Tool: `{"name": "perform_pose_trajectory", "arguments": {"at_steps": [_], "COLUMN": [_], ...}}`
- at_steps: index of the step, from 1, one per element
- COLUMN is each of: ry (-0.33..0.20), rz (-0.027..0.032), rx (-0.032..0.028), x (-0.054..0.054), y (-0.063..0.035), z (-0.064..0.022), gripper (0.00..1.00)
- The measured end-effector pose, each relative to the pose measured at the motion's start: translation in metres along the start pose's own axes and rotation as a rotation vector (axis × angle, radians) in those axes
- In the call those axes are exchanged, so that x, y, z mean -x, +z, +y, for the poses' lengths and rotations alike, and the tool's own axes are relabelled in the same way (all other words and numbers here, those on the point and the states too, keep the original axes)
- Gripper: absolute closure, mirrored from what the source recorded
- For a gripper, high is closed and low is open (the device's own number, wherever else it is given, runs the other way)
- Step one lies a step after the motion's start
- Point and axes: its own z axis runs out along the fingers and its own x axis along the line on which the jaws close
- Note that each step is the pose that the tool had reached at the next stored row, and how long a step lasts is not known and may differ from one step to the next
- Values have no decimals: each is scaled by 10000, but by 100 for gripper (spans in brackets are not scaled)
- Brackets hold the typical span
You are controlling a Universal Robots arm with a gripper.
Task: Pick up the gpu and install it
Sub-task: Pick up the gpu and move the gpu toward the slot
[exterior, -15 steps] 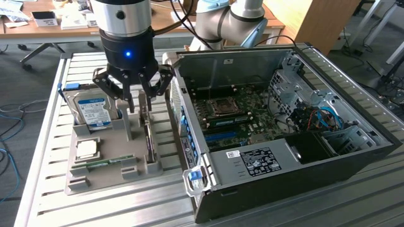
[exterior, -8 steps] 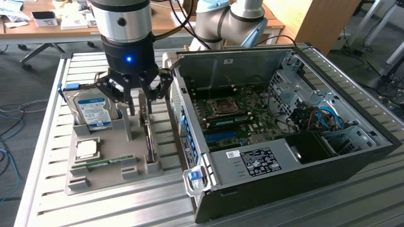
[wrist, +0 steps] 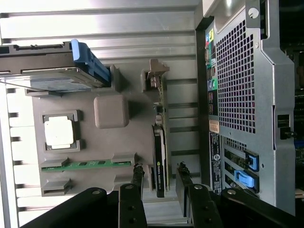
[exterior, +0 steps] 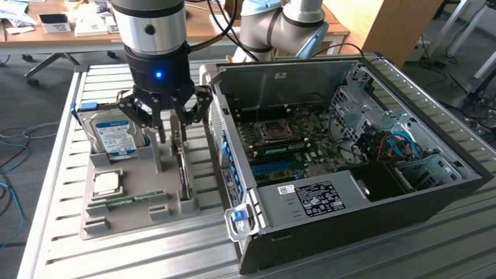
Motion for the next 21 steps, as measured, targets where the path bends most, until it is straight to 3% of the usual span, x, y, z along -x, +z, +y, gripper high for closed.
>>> {"name": "perform_pose_trajectory", "arguments": {"at_steps": [21], "ry": [0], "rz": [-1], "rx": [0], "x": [6], "y": [71], "z": [-2], "gripper": [58]}}
